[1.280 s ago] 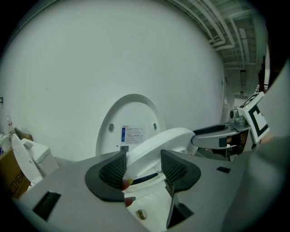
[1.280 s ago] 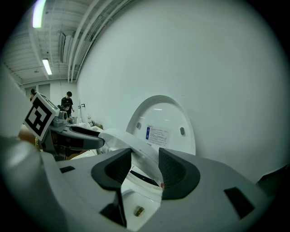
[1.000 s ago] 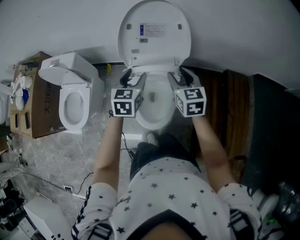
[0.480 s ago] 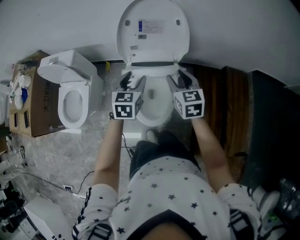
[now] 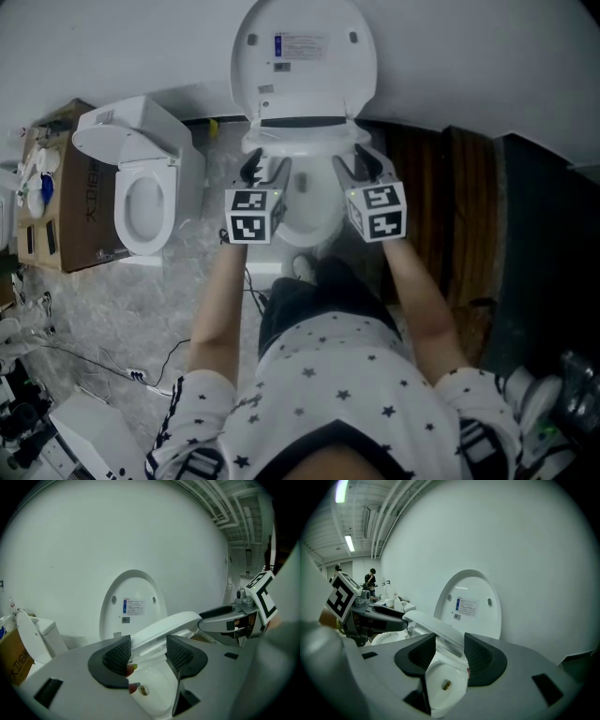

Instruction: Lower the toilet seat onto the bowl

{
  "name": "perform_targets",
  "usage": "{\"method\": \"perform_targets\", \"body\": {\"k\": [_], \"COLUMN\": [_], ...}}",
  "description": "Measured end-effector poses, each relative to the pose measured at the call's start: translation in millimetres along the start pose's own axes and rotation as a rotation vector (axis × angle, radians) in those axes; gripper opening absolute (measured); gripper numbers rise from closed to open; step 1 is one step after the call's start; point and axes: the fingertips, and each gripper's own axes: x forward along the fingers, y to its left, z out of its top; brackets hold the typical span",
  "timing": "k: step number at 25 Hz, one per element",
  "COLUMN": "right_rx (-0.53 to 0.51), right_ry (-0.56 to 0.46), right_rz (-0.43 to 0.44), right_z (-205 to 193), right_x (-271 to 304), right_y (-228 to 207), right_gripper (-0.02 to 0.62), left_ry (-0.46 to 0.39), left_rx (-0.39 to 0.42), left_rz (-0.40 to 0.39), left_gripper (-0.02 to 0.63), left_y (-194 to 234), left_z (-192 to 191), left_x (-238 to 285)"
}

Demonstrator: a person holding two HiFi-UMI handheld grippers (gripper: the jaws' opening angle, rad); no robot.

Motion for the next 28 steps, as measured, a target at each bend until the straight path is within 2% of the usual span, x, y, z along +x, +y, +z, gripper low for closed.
{"method": "perform_targets", "body": {"k": [28], "right_rx": [-0.041], "right_ry": [0.060], "right_rz": [0.023], "right_z": [-60], "right_x": [-22], "right_y": [25], "right_gripper": [0.195], "left_ry": [0.059], "left_rx": [0.006], "left_rz": [-0.018], "left_gripper": [0.225], "left_y": [-20], "left_z": [-58], "left_x": [-22]}}
